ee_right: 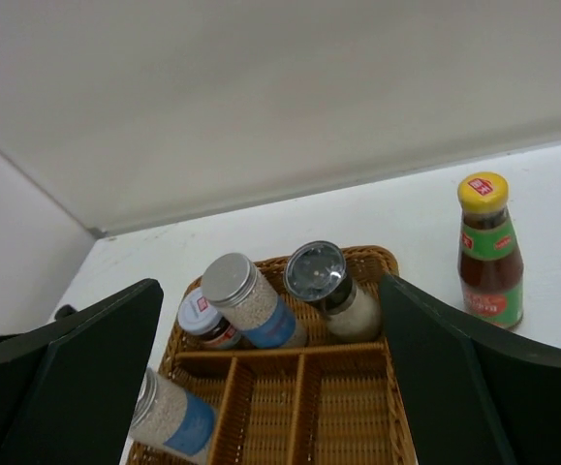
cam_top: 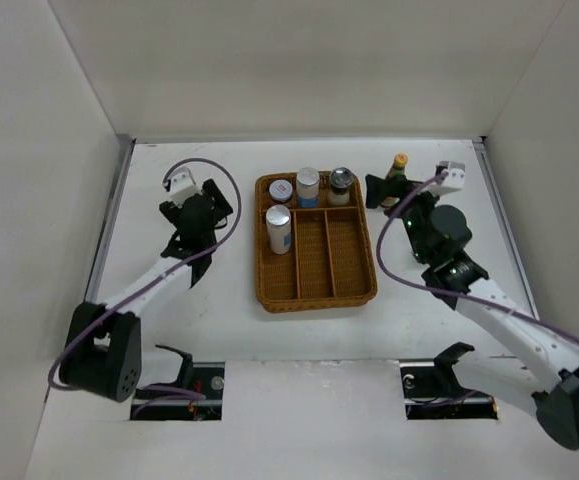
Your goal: Organize the condiment bottles
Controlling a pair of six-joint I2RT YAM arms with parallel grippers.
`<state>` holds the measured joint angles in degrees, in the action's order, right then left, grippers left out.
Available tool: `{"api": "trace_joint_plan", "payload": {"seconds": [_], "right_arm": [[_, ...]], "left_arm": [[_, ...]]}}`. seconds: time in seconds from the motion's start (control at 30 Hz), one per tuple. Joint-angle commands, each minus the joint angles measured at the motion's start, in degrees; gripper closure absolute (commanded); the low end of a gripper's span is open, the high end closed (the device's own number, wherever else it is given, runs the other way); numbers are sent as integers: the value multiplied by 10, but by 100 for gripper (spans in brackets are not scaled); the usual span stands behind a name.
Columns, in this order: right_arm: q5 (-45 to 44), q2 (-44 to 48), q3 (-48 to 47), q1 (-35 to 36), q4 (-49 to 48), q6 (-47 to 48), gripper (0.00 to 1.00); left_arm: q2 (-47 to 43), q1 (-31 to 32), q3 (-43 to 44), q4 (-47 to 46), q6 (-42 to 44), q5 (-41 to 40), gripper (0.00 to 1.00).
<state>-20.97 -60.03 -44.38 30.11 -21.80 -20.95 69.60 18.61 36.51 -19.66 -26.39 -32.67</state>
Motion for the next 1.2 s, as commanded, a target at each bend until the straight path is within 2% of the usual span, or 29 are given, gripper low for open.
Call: {"api": "trace_joint_plan", "payload": {"seconds": [0.0,0.1,0.23,0.33,0.4,0.73,0.83,0.9,0.97,1.07,1.17], "right_arm": [[1,68,37,1,-1,-13,0],[8,111,51,0,24,-7,2],[15,127,56,1,29,-8,0],[15,126,54,1,29,-7,0],[15,123,54,-2,31,-7,0],[15,116,56,-10,31,-10,0],[15,111,55,-8,31,-12,0],[13,107,55,-7,30,-10,0],[11,103,55,-6,29,-8,0],[11,99,54,-6,28,-8,0],[11,99,56,-6,27,-9,0]], "left_arm": [[60,-20,60,20,11,23,18],[124,-23,108,26,23,29,17],[180,-25,161,47,33,36,16],[212,-25,194,66,42,36,17],[235,-25,211,81,47,31,21],[280,-27,200,79,42,3,29],[284,-30,196,62,42,3,45],[277,-31,193,54,40,2,60],[248,-23,181,47,41,-10,69],[158,0,139,31,44,-39,72],[30,27,83,27,47,-71,73]]}}
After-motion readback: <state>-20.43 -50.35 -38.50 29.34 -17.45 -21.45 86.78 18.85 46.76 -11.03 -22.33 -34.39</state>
